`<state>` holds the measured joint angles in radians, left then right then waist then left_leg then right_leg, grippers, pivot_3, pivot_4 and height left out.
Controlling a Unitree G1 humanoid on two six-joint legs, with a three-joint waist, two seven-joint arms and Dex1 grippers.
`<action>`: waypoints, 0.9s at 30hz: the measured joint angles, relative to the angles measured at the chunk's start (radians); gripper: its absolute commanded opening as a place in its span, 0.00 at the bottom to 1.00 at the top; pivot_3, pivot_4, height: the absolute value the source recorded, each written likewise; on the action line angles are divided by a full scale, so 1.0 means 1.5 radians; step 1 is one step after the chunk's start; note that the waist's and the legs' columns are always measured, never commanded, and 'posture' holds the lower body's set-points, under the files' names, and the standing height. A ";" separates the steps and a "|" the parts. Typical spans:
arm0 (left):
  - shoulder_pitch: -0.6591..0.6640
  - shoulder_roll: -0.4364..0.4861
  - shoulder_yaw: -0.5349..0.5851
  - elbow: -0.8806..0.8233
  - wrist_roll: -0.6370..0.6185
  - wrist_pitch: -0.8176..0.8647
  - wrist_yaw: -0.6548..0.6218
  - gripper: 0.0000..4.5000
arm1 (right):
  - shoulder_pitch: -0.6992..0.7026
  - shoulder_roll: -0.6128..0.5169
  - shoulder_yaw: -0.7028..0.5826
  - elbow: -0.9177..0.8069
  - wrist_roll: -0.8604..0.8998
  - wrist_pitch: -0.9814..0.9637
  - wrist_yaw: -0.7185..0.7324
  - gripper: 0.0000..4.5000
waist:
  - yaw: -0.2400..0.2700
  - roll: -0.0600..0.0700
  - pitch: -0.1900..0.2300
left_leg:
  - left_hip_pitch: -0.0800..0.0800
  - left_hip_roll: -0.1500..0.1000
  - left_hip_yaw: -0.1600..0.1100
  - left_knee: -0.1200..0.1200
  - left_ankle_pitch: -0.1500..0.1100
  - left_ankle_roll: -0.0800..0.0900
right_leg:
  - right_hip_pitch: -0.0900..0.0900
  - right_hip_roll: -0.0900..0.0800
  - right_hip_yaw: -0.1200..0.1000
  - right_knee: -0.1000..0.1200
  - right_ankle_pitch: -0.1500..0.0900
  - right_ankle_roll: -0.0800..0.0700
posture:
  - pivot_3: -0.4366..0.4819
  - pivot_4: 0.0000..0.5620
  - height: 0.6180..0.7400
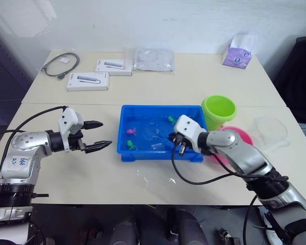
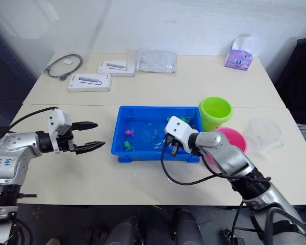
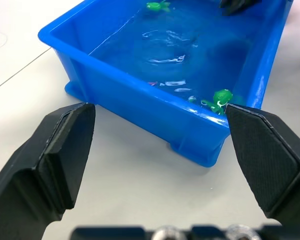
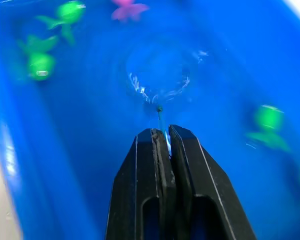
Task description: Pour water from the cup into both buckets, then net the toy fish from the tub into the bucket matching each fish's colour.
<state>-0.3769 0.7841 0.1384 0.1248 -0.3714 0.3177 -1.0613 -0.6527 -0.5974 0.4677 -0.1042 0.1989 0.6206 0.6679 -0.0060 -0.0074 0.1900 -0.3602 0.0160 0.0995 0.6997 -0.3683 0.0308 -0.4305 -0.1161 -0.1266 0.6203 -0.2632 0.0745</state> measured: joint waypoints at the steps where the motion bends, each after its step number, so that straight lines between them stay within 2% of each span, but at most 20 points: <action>1: 0.000 0.000 0.000 0.000 0.000 0.001 0.000 0.99 | -0.009 0.009 0.000 0.007 -0.006 0.000 0.008 0.00 | 0.000 0.000 0.000 | 0.000 0.000 0.000 0.000 0.000 0.000 | 0.000 0.000 0.000 0.000 0.000 0.000 | 0.48 0.27 1.00; 13: -0.033 0.000 -0.033 -0.031 0.006 0.061 0.026 0.99 | -0.033 0.078 -0.006 0.049 -0.046 -0.009 0.039 0.00 | 0.001 0.000 0.000 | -0.001 0.000 -0.001 0.000 0.000 0.000 | 0.000 0.000 -0.001 0.000 0.000 0.000 | 0.48 0.27 1.00; 20: -0.057 0.000 -0.060 -0.052 0.013 0.110 0.037 0.99 | 0.006 0.096 -0.080 0.031 -0.042 -0.042 0.026 0.00 | -0.001 0.000 0.000 | -0.001 0.000 -0.001 0.000 0.000 0.000 | 0.000 0.001 -0.001 0.000 0.000 0.000 | 0.48 0.27 1.00; 27: -0.071 -0.003 -0.077 -0.040 0.017 0.102 0.024 0.99 | 0.094 0.076 -0.159 -0.070 -0.008 -0.054 0.035 0.00 | 0.002 0.000 0.000 | -0.001 0.000 -0.001 0.000 0.000 0.000 | 0.000 0.002 -0.001 0.000 0.000 0.000 | 0.48 0.27 1.00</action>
<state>-0.4837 0.7799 0.0222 0.0642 -0.3454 0.4712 -1.0248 -0.5120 -0.4827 0.2294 -0.2088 0.1869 0.5397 0.7208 -0.0032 -0.0074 0.1901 -0.3615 0.0155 0.0977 0.6996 -0.3681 0.0303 -0.4304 -0.1138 -0.1287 0.6200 -0.2632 0.0745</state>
